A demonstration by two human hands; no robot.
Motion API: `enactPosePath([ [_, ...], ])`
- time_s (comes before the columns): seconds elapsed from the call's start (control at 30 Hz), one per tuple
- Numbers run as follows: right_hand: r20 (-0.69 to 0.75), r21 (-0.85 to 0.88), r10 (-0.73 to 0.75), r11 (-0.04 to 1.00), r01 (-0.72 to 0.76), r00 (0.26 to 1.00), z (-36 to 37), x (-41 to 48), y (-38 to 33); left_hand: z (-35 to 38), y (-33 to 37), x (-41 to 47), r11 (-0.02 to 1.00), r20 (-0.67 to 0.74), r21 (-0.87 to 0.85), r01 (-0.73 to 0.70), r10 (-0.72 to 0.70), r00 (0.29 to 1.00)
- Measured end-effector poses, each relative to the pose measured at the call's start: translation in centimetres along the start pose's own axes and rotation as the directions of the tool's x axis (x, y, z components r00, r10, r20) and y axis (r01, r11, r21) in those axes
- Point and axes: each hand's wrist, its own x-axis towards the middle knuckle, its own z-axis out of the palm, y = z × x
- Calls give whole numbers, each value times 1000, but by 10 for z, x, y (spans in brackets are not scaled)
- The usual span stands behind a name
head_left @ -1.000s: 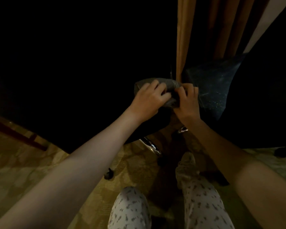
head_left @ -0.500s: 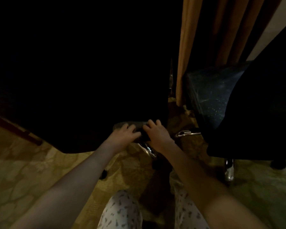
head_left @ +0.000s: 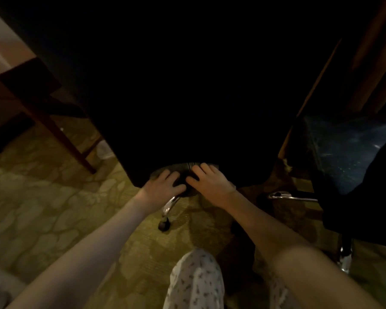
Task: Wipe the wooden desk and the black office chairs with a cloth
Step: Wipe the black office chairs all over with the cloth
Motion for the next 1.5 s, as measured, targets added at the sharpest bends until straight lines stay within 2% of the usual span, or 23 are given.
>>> enactPosePath([
  [0.07,-48,-42,-45,998,43,998,3,15,-1,-6,-16,-2,996,-74,86,-11,18,997],
  [0.13,-76,-83,-33,996,27,997,10,30,-4,-9,-30,1,993,-102,115,25,-14,995],
  [0.3,-22,-177,-101,979,96,995,35,46,2,13,-42,10,993,107,106,52,-63,992],
  [0.47,-155,-254,-205,954,161,966,70,44,11,41,-39,9,999,12,6,40,-40,999],
  [0.53,-168,-241,-210,956,167,963,79,40,10,51,-40,8,1000,38,3,28,-28,999],
  [0.57,-142,-211,-210,961,178,967,83,37,7,54,-36,10,1000,66,0,22,-22,998],
  [0.63,-33,-138,-160,978,154,987,94,30,-3,54,-21,17,991,235,-91,99,-75,969],
  [0.7,86,-35,-22,999,25,996,90,27,-15,58,-3,25,969,422,-121,214,-145,895],
  [0.77,336,63,88,991,-116,938,88,23,-20,55,13,34,951,496,-162,265,-154,855],
  [0.83,484,69,122,982,-177,867,92,9,-16,54,22,39,946,494,-207,250,-120,861],
  [0.9,412,88,193,964,-249,891,85,-5,-13,52,27,39,947,464,-221,233,-108,879],
  [1.1,265,66,241,962,-266,934,61,-20,7,15,38,54,962,411,-194,192,-98,907],
  [1.4,124,20,327,943,-332,937,-39,-35,37,-81,49,67,988,172,-95,120,-102,980],
  [1.5,52,23,357,933,-359,932,-61,-41,44,-110,48,66,976,68,-163,144,-134,989],
])
